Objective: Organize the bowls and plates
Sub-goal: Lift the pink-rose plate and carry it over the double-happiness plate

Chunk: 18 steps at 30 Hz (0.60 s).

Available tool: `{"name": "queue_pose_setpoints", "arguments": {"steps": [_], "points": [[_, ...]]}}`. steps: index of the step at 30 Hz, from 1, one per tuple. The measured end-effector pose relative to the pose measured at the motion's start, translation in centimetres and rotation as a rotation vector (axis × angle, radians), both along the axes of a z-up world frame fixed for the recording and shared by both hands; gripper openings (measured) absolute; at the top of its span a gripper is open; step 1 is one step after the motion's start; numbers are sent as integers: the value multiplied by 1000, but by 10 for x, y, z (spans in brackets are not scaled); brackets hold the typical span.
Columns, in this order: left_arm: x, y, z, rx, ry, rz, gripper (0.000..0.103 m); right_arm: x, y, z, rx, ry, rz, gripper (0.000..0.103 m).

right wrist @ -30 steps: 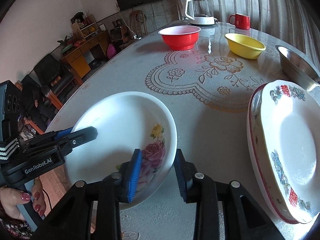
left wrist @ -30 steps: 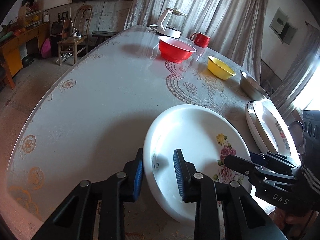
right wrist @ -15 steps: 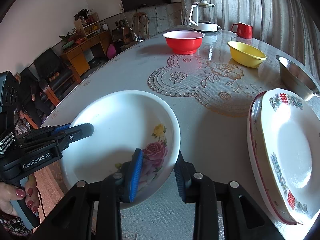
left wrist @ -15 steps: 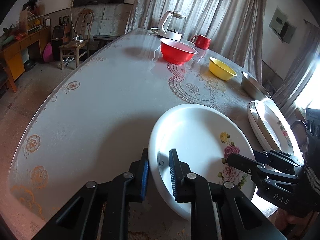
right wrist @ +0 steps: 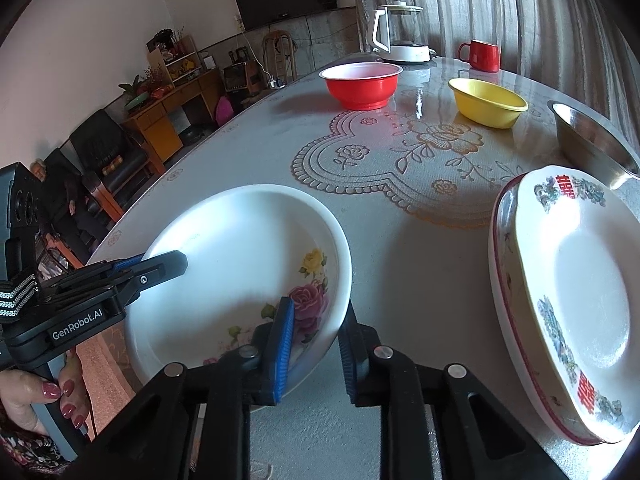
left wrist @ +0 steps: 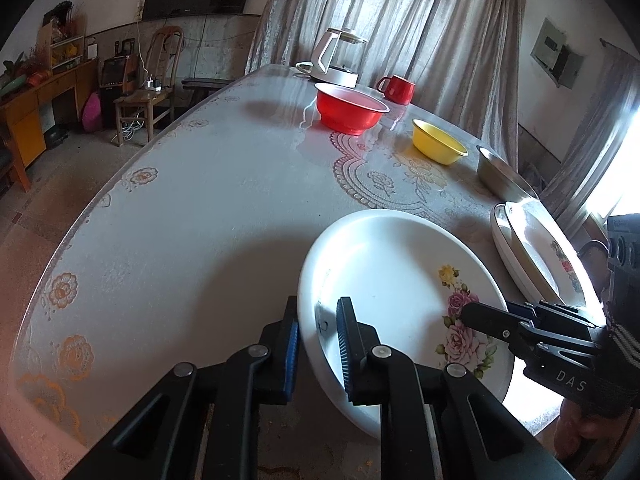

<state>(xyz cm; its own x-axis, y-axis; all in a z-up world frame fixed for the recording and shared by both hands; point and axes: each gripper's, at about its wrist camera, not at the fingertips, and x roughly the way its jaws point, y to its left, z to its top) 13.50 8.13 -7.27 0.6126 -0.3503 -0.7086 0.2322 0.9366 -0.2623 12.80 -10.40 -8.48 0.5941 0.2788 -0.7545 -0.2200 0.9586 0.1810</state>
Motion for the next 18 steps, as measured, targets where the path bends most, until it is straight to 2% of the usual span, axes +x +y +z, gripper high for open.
{"name": "queue_pose_setpoints", "arguments": {"steps": [8,18], "points": [[1,2,2,-51,9,24,17,-2,-2,7,15,-25,0,17],[2,-9,19,-63,-45,14,17,-7,-13,22,37,-64,-25,17]]}}
